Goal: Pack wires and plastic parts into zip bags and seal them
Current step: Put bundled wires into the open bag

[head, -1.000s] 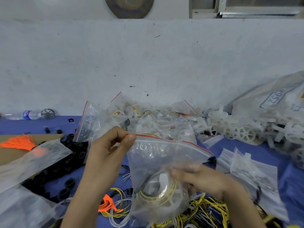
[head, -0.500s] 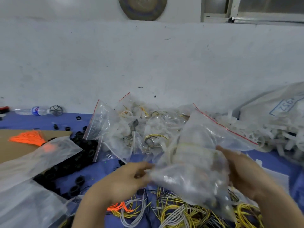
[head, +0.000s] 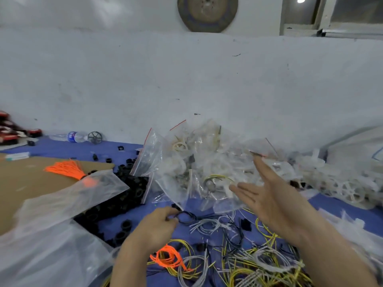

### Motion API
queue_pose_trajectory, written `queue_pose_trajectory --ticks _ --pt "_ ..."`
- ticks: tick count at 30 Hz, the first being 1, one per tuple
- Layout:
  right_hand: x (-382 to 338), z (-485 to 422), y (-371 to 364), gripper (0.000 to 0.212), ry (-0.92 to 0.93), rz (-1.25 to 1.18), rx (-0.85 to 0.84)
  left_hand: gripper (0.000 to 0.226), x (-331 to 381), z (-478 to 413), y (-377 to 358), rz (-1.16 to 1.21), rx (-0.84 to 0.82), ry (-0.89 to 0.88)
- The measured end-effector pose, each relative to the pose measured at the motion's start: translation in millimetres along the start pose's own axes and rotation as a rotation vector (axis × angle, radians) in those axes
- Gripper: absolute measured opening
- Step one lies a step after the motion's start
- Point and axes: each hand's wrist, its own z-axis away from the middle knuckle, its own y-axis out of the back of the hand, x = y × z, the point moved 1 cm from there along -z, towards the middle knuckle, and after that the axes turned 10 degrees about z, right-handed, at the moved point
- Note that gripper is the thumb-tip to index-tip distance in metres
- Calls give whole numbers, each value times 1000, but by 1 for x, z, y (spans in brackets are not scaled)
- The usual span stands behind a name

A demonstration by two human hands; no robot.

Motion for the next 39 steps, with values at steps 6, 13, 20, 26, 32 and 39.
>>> queue_pose_trajectory --ticks 6,13,20,26,32,39 --pt "10 25 24 52 57 -191 74 37 23 -4 -31 -268 -43 -73" --pt "0 37 53 51 141 -286 123 49 -35 -4 6 -741 83 148" --pt "3 34 50 42 102 -386 67 18 -82 8 60 -868 206 347" --pt "3 32 52 35 104 -371 32 9 -59 3 73 -1090 208 335" --pt "-5 25 61 47 177 -403 8 35 -47 -20 85 -948 294 291" --pt "-4 32 84 48 197 -376 34 15 -51 -49 76 -947 198 186"
